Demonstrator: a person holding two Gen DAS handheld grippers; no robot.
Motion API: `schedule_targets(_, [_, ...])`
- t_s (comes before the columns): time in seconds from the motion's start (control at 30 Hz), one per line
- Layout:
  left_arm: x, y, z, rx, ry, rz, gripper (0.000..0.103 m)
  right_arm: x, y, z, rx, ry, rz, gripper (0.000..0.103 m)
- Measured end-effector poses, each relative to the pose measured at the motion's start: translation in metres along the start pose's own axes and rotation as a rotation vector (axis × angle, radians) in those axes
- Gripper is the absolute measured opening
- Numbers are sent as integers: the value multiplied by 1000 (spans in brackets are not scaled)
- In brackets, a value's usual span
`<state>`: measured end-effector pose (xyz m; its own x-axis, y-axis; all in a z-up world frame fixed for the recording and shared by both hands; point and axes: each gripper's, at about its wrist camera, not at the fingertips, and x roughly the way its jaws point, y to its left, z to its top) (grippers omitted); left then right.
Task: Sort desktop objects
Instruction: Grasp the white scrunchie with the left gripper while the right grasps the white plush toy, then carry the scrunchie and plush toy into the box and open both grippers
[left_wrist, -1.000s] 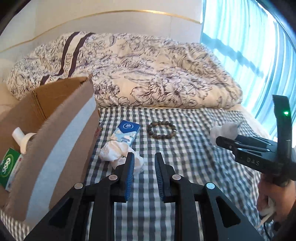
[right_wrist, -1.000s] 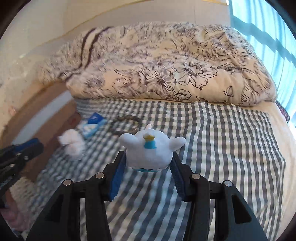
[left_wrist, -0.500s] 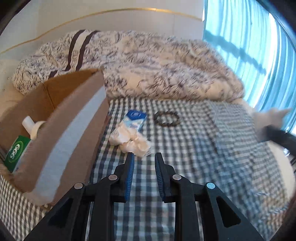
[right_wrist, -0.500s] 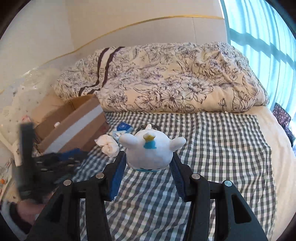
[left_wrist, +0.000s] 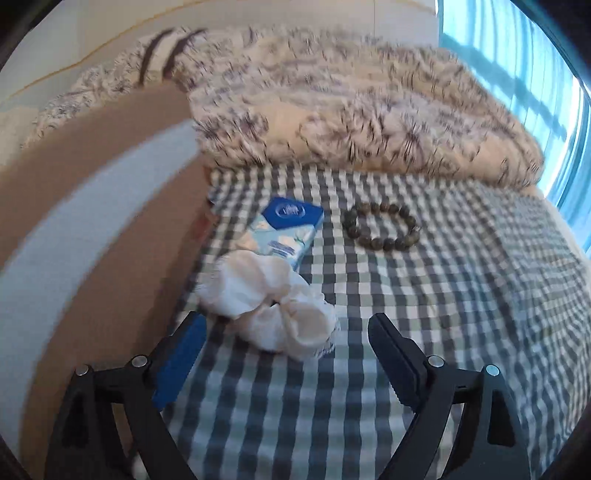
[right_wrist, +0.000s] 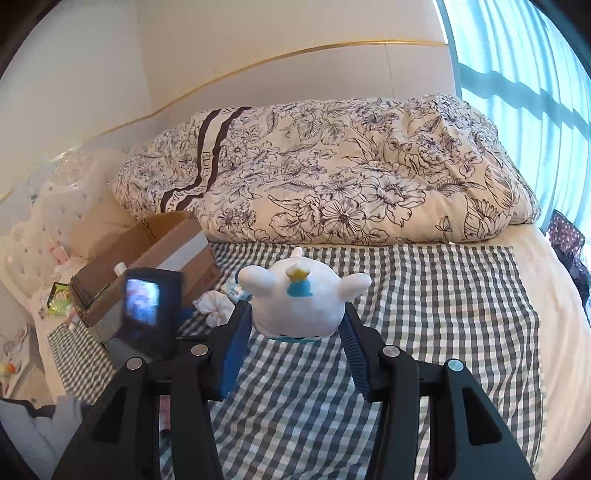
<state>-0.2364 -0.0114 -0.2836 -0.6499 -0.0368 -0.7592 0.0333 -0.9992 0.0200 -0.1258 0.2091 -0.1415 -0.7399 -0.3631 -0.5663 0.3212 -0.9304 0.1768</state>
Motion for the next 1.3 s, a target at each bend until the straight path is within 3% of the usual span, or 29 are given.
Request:
schedule_targets(0.07, [17, 0, 3, -4, 46, -10, 92, -2, 3, 3, -13, -5, 2, 48])
schedule_targets(0.1, [21, 1, 4, -8, 52, -21, 86, -3, 6, 4, -23, -8, 0, 48])
schedule_targets(0.13, [22, 2, 4, -14, 49, -27, 77, -4, 7, 5, -28, -9, -2, 48])
schedule_targets(0.17, [21, 2, 4, -15, 51, -27, 43, -5, 8, 6, -33, -11, -3, 48])
schedule_targets(0.2, [20, 2, 3, -12, 60, -26, 24, -7, 10, 8, -35, -15, -2, 48])
schedule_targets(0.3, [6, 0, 0, 11, 39, -42, 18, -12, 16, 13, -35, -27, 4, 48])
schedule_targets(0.63, [-113, 21, 0, -23, -143, -104, 17, -42, 67, 39, -61, -101, 27, 48])
schedule_targets(0.9, [-205, 72, 16, -76, -278, -114, 17, -58, 132, 61, -100, -160, 44, 48])
schedule_targets(1.3, [-281, 185, 33, -115, -397, 32, 18, -34, 236, 91, -154, -200, 155, 48])
